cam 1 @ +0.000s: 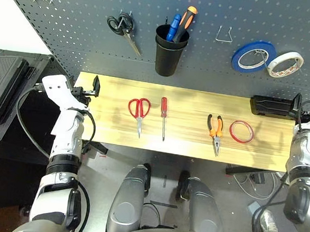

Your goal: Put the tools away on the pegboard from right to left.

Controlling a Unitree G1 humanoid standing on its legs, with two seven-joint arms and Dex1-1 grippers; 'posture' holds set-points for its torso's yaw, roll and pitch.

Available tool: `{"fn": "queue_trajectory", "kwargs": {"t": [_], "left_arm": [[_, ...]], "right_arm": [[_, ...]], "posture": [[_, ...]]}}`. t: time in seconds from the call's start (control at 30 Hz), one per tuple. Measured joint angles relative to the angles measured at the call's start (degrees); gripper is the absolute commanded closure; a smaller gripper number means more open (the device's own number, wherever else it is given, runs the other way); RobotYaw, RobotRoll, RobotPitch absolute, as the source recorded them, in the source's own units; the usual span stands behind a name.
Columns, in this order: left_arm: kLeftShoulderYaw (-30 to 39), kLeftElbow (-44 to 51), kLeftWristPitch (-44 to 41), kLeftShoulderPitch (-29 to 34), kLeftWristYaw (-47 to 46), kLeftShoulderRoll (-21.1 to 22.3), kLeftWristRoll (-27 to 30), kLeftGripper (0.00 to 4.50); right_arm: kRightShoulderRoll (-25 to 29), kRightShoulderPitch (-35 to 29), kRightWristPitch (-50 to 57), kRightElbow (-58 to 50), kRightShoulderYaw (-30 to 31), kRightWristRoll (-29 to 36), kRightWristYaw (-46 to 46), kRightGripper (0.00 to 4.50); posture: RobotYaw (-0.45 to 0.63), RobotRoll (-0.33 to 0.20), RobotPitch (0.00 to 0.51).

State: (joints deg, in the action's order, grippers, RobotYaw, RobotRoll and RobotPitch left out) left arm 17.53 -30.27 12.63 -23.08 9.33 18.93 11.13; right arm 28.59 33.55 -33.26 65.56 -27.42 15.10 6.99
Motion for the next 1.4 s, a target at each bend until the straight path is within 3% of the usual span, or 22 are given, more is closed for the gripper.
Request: {"fn": "queue_trajectory", "kwargs": {"t": [0.23, 0.4, 0.63, 0.83, 1.1, 1.4], "left_arm": [[-0.1, -0.1, 0.2, 0.0, 0.5, 0.0, 0.0, 0.05], [-2.3, 3.2, -1.8, 1.7, 4.6, 0.0, 0.3, 0.05], [-12.2, 16.1, -10.3, 8.0, 17.6, 1.3, 0.7, 0.05], [-18.2, 21.7, -15.3, 9.0, 25.4, 4.2, 0.5, 0.05], [-22.3, 26.8, -20.6, 10.0, 30.6, 6.0, 0.4, 0.05], [-22.1, 32.0, -23.8, 12.9, 30.7, 8.4, -0.2, 0.05]], "right_arm": [[0.2, -0.2, -0.6, 0.0, 1.2, -1.3, 0.7, 0.0], [2.8, -0.4, 4.2, -0.2, 6.5, -5.3, 5.1, 0.0], [8.1, -0.6, 16.4, -1.3, 13.8, -9.6, 17.5, 0.0], [12.9, 0.0, 22.7, -2.4, 18.4, -12.4, 27.1, 0.0], [12.6, 2.3, 28.3, -3.5, 27.0, -16.7, 43.1, 0.0], [8.4, 4.2, 30.2, -1.1, 35.0, -23.4, 46.0, 0.0]], "posture": [[0.21, 0.0, 0.205], [0.19, 0.0, 0.224], [0.17, 0.0, 0.236], [0.15, 0.0, 0.246], [0.18, 0.0, 0.264], [0.24, 0.0, 0.288]]}}
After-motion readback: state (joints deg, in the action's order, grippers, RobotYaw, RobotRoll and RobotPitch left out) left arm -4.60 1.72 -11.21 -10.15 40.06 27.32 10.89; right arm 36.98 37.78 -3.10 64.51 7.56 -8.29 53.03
